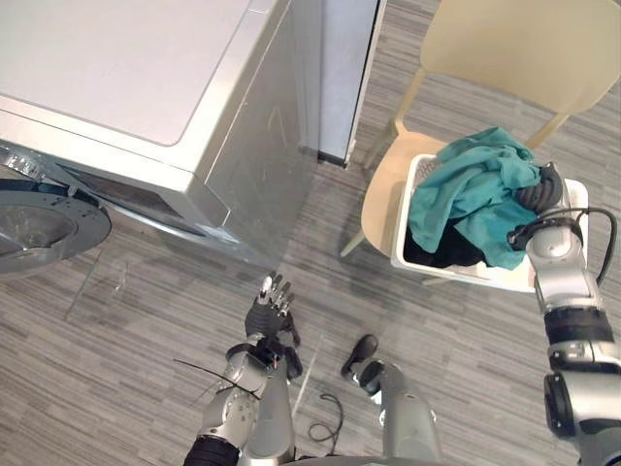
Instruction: Pick up the laundry basket with both hands and put the clothes into the washing machine.
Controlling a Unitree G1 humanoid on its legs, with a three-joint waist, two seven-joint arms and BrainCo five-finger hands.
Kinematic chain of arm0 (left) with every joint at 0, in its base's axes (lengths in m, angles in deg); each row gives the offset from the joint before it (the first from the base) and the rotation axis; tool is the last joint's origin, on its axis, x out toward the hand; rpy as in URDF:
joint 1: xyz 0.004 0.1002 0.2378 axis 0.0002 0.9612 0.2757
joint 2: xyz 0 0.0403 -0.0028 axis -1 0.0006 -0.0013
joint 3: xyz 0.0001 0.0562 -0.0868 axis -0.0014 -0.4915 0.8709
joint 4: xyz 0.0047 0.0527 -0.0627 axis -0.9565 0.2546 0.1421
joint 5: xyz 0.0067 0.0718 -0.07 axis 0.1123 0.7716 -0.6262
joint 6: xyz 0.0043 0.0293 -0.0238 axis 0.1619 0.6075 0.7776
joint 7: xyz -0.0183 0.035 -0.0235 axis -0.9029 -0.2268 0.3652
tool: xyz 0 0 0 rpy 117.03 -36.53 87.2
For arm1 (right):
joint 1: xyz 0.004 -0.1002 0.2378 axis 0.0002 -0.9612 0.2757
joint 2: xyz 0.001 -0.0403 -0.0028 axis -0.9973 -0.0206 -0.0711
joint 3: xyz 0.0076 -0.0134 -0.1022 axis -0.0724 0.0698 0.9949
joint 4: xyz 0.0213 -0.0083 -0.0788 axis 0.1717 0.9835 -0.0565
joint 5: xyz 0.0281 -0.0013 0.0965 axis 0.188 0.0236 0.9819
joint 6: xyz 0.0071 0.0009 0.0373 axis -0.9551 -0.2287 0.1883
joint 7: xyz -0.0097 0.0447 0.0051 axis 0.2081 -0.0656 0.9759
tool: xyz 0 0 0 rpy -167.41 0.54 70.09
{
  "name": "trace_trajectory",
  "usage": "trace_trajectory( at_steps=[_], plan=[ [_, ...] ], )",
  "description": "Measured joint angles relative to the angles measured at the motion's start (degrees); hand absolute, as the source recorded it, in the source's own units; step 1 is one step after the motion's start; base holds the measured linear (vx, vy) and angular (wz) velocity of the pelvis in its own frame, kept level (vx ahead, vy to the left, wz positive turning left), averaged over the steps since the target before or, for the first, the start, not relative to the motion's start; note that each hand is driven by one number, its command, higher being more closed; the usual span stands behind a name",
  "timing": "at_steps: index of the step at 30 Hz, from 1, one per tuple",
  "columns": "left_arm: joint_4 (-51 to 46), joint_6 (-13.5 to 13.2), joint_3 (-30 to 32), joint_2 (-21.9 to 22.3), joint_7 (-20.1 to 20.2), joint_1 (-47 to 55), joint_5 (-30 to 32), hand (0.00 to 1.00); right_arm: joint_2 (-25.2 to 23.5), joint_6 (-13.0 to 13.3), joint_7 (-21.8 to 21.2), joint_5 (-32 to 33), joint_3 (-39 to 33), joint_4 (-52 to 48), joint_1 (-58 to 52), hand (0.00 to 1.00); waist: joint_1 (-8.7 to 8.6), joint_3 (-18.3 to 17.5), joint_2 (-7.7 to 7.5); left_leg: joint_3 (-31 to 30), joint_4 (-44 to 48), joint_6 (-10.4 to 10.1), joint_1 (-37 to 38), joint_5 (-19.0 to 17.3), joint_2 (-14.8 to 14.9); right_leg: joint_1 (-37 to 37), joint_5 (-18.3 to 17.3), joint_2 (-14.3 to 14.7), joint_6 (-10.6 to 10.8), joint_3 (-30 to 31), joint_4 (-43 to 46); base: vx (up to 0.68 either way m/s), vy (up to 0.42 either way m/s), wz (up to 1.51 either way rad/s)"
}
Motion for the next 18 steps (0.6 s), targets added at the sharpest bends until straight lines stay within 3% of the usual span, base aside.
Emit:
trace_trajectory(
  at_steps=[7, 14, 18],
  plan=[
    [-0.02, 1.03, 0.68, 0.93, 0.0, 0.51, 2.32, 0.0, -2.58, -1.26, 0.75, -2.23, -7.07, -10.19, -4.87, 1.0, 0.0, -1.08, -0.18, -0.28, 2.12, 0.39, 0.59, -1.88, -0.28, 2.36, 0.94, -0.4, -0.02, -0.45, -1.26, 0.09, -0.004, 0.03],
    [-0.02, 1.66, 0.38, 0.68, 0.02, 1.07, 4.66, 0.0, -2.89, -1.35, 1.39, -2.09, -11.36, -12.43, -7.71, 1.0, -0.04, -3.04, -0.32, -0.5, 0.07, -0.36, 1.91, -2.02, -1.32, 2.9, 0.2, -0.42, 1.1, 0.03, -2.14, 0.03, -0.004, 0.0],
    [0.04, 2.04, -0.29, 0.35, 0.62, 3.27, 5.77, 0.0, -2.05, -1.42, 2.98, -2.03, -13.44, -14.75, -8.06, 1.0, -1.64, -4.22, -0.51, -0.51, -0.98, -0.21, 3.6, -1.69, -2.38, 4.02, 0.57, -0.88, 1.12, 0.68, -2.62, 0.08, -0.001, -0.03]
  ],
)
